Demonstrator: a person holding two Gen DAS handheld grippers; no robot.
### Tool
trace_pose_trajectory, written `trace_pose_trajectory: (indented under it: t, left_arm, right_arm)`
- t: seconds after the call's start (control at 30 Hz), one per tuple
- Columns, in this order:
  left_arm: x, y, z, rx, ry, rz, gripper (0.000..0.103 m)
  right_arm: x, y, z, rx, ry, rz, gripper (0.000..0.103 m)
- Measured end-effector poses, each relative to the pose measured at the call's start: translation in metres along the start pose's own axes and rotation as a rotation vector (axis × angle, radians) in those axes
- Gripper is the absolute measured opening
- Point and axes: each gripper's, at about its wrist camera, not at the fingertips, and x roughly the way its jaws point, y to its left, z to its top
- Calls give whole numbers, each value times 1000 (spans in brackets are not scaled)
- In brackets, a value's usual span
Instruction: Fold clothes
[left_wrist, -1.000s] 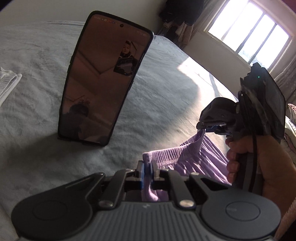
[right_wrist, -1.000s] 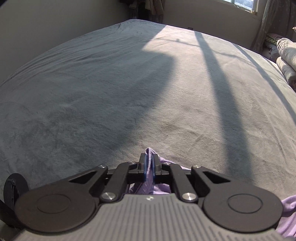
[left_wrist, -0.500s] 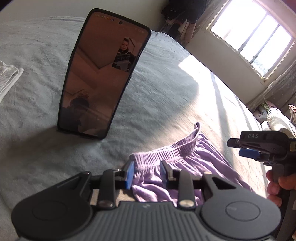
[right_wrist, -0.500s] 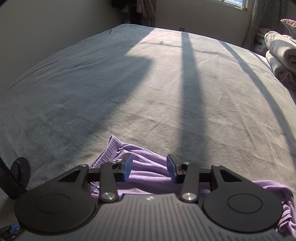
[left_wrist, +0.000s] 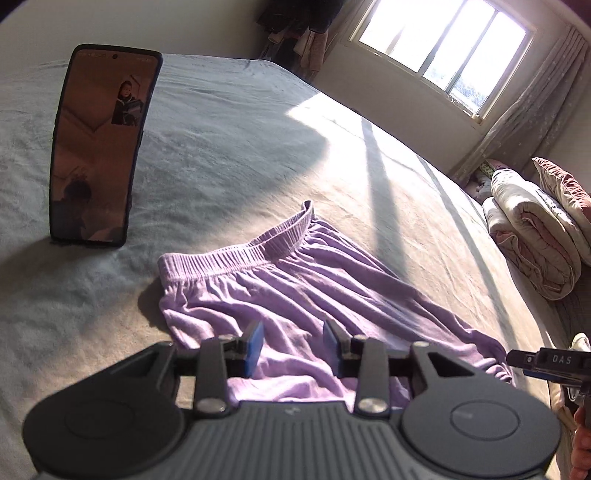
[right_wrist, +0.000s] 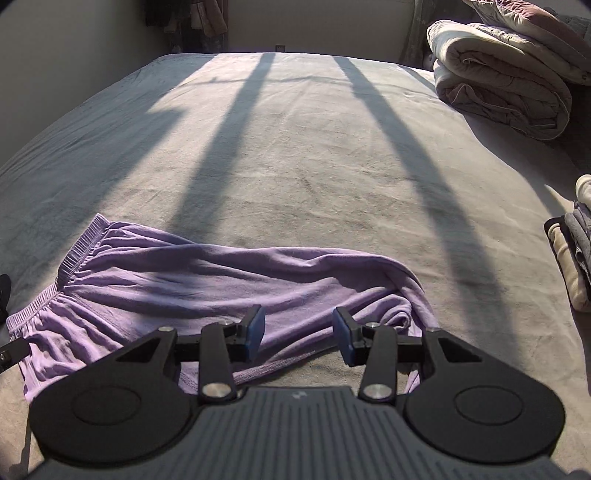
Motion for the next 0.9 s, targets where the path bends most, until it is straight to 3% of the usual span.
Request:
trace_pose_trajectory:
  t: [0.2, 0.37, 0.6, 0.67, 0.73, 0.83, 0.9]
  left_arm:
    - [7, -31, -21, 77, 66, -59, 36]
    - [14, -54, -38, 135, 116, -88, 36]
    - [27, -71, -51, 176, 162, -90, 36]
    - [30, -73, -52, 178, 169, -89, 36]
    - [34, -74, -52, 172, 178, -94, 36]
    - [38, -76, -51, 159, 190, -105, 36]
    - [40, -77, -49, 155, 192, -106, 36]
  right_arm:
    - [-21, -57, -34, 76, 18, -46, 45]
    - [-19, -94, -64, 110, 86, -60, 45]
    - [-5, -113, -80, 174, 117, 26, 45]
    - [3, -112, -79, 150, 129, 39, 36]
    - [8, -109, -76, 107, 139, 36, 11]
    - [12, -104, -68, 14, 123, -25, 5]
    - [13, -103, -60, -62, 85, -113, 5]
